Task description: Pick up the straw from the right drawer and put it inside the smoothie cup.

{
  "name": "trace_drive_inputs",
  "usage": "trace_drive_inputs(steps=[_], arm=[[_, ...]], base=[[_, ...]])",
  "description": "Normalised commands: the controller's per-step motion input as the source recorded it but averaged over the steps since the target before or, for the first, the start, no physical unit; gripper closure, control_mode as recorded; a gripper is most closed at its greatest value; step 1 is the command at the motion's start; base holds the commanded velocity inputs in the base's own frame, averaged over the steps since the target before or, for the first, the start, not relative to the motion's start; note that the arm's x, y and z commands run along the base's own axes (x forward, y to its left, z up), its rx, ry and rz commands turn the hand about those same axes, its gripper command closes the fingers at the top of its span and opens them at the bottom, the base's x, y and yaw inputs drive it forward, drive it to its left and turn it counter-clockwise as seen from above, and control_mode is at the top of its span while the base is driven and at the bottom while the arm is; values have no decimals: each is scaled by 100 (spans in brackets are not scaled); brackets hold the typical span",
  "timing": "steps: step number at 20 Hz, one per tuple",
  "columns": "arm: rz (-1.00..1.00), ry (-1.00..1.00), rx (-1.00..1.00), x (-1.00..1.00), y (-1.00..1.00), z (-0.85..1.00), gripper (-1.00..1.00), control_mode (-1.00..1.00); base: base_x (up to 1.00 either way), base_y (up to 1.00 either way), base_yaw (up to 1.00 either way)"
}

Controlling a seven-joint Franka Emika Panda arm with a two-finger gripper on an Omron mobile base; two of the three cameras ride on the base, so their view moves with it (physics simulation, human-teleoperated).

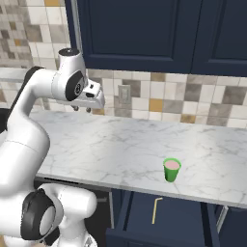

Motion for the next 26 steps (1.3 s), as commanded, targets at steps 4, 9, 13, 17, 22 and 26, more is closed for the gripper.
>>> trace_drive_inputs(steps=[4,9,13,17,22,26], arm=[[0,0,0,-30,0,-3,-100,-100],[0,-1,0,-57,0,-32,-100,-100],[0,-2,0,-45,0,-51,-100,-100],[0,0,0,-17,0,-53,-100,-100],[0,1,-1,0,4,-37,-100,-100],[0,8,0,0,3,-3,-100,100]], base=[[0,0,0],[0,0,0],[0,0,0],[0,0,0],[0,0,0],[0,0,0]])
